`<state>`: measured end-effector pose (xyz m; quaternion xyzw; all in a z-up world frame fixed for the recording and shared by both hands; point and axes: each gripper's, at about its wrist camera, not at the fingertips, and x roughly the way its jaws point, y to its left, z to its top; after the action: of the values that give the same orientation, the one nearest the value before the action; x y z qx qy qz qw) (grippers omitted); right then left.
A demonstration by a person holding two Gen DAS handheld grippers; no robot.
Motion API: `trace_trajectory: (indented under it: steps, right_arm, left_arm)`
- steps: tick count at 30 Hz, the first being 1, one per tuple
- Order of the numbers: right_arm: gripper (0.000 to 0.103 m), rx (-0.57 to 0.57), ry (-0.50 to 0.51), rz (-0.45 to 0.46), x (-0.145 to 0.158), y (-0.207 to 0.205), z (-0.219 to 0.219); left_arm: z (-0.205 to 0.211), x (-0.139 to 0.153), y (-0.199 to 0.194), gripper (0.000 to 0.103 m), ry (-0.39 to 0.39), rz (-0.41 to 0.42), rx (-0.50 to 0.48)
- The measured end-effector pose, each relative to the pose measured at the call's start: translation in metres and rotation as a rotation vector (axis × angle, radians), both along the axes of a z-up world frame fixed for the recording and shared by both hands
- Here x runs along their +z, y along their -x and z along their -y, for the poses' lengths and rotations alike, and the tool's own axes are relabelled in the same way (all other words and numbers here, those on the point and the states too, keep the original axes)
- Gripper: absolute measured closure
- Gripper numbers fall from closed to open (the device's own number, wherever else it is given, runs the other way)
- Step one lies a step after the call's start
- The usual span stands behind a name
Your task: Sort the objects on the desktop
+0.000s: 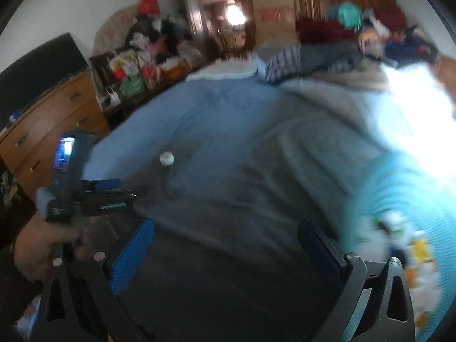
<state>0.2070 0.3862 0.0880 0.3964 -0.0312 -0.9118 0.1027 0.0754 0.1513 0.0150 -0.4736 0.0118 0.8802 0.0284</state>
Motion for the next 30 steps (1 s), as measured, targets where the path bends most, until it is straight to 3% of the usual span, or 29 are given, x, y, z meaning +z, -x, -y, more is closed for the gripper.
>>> trace_trajectory:
  steps: [3,5,8,9,12,17,30]
  right_arm:
    - [0.0,-0.063,-0.021,0.054,-0.033,0.028,0.011]
    - [0.0,-0.097,-0.056,0.081,-0.05,0.042,0.017]
    - [0.0,-0.095,-0.063,0.122,-0.069,0.055,0.025]
    - [0.0,-0.092,-0.066,0.137,-0.074,0.058,0.026]
    - [0.0,-0.089,-0.126,0.059,-0.083,0.049,0.034]
    - [0.0,-0.092,-0.122,0.026,-0.084,0.046,0.033]
    - [0.0,-0.093,-0.107,0.02,-0.083,0.044,0.035]
  left_arm:
    - [0.008,-0.014,0.007,0.015,0.012,-0.031,0.057]
    - [-0.003,-0.021,0.007,0.002,0.071,-0.049,0.045]
    - [-0.01,-0.022,0.003,0.001,0.131,-0.082,0.065]
    - [-0.008,-0.022,0.003,0.001,0.123,-0.08,0.075]
    - [-0.003,-0.024,0.002,0.001,0.095,-0.077,0.087]
    - [0.004,-0.023,0.005,0.001,0.038,-0.069,0.087]
    - [0.002,-0.021,0.004,0.001,0.05,-0.073,0.064]
